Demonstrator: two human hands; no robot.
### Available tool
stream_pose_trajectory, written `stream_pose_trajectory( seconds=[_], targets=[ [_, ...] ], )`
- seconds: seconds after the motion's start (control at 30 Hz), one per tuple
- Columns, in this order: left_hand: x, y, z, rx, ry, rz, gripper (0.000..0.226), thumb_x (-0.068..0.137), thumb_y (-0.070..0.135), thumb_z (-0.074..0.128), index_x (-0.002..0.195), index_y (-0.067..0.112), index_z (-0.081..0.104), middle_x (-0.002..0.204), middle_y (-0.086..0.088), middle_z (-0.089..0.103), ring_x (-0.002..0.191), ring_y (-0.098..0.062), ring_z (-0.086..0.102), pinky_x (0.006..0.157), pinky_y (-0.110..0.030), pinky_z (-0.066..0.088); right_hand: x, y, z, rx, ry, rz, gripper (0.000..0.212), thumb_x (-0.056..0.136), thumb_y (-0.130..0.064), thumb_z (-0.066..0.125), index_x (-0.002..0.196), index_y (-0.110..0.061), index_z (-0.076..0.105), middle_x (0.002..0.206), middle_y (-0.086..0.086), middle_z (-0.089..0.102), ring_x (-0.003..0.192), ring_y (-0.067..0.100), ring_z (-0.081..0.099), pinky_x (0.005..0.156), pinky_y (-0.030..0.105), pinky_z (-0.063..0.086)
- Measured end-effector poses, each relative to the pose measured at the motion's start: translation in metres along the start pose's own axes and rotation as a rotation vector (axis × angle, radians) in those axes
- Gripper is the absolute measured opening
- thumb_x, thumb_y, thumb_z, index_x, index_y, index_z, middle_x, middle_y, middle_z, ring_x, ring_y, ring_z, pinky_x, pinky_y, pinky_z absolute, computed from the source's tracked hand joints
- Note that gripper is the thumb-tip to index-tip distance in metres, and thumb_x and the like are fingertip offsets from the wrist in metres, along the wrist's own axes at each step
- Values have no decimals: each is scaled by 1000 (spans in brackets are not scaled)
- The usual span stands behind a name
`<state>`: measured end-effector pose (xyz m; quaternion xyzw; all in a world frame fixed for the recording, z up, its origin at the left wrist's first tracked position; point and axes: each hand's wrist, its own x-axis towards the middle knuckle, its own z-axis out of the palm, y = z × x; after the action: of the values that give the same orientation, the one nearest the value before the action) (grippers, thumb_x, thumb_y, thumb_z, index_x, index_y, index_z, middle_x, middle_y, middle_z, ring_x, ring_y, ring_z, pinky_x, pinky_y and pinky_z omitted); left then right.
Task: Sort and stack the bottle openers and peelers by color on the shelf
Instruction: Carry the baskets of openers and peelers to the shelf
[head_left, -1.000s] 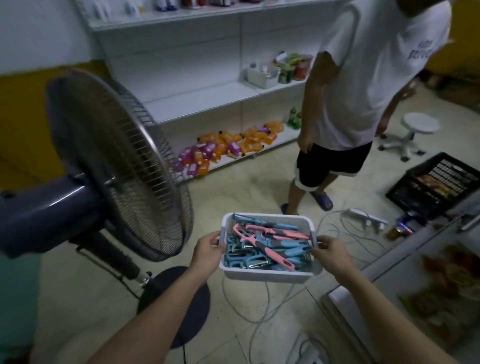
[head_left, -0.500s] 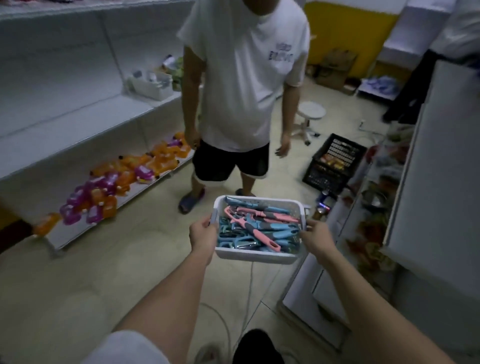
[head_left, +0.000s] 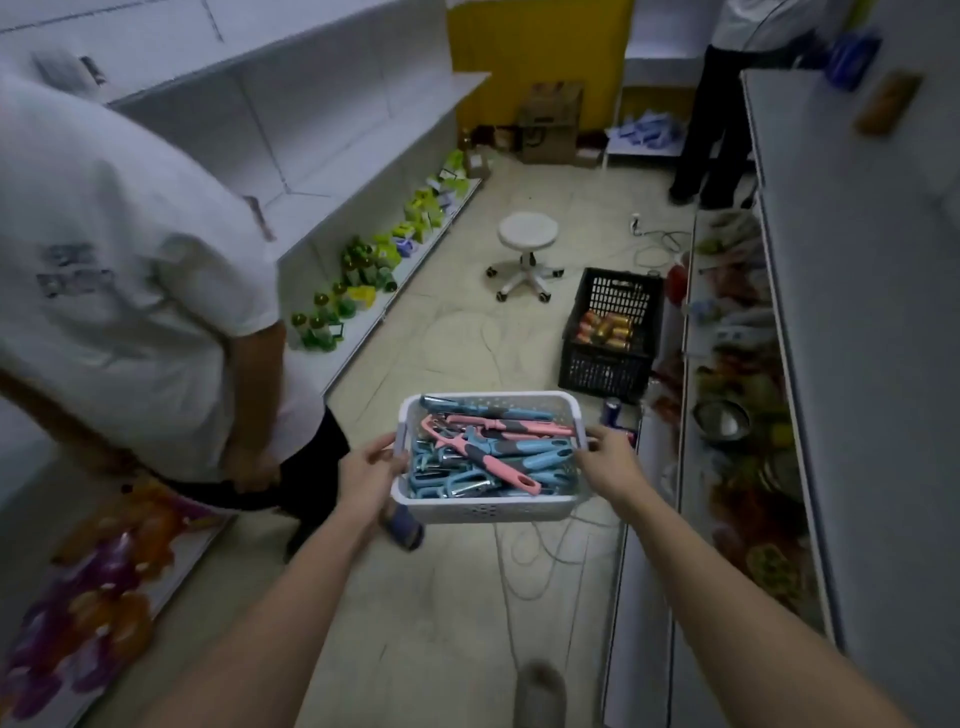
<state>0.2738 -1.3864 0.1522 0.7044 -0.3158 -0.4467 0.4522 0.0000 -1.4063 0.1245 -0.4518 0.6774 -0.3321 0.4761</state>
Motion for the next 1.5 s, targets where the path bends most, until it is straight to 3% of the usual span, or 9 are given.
stream_pose_trajectory(
  seconds=[0.07,0.27,0.53,0.67,0.8,0.93,1.03,1.2,1.5],
  targets=[
    [32,23,6,13,-7,20,49,84,-14,60,131,0,59,117,-17,67,94,-24,63,80,-31,52,26,-27,2,89,14,16,23,90,-4,61,109,-16,67,99,7,72,86,18,71,75,37,61],
    [120,85,17,12,-17,90,49,87,-11,60,135,2,56,118,-15,66,99,-24,63,75,-27,49,114,-93,19,127,-3,-15,19,92,-2,60,104,-17,67,94,0,69,83,10,67,66,25,56],
    [292,129,34,-31,-3,114,48,87,-13,57,132,2,59,118,-17,66,95,-21,63,77,-28,50,285,-170,65,-15,-22,-49,36,90,1,60,123,-12,64,114,8,69,97,21,69,83,41,60],
    [393,158,44,-95,-19,98,48,86,-14,58,131,2,59,108,-9,67,81,-5,62,63,-19,50,371,-207,102,10,-14,-59,39,93,-1,59,130,-10,59,108,0,64,90,14,65,76,31,58],
    [480,199,49,-93,-62,93,48,86,-13,61,131,3,59,105,-6,68,80,-2,62,58,-14,51,448,-253,125,-22,-14,-33,39,93,0,58,131,-11,59,116,6,68,82,5,64,74,28,58],
    [559,245,57,-71,-96,83,46,87,-11,62,129,7,61,103,-8,69,78,-3,65,59,-16,51,510,-306,132,-11,-25,-64,38,94,1,56,130,-11,59,101,-3,65,83,3,64,54,14,53],
    [612,274,71,-58,-142,98,47,87,-13,60,127,11,61,95,-6,71,79,-9,68,61,-18,54,557,-339,134,-5,-13,-92,39,92,2,58,129,-12,61,98,0,69,86,10,69,58,18,56],
    [712,304,104,-6,-145,108,49,86,-9,65,133,4,58,112,-14,69,98,-24,68,83,-38,57,655,-370,143,-6,10,-92,38,90,6,57,120,-15,65,99,6,72,84,15,70,63,22,58],
    [899,374,189,74,-80,55,51,86,-7,66,135,5,58,125,-13,66,106,-25,65,85,-38,56,884,-415,158,-25,-69,-54,17,87,-10,69,103,-15,72,96,0,74,86,14,72,77,38,62]
  ],
)
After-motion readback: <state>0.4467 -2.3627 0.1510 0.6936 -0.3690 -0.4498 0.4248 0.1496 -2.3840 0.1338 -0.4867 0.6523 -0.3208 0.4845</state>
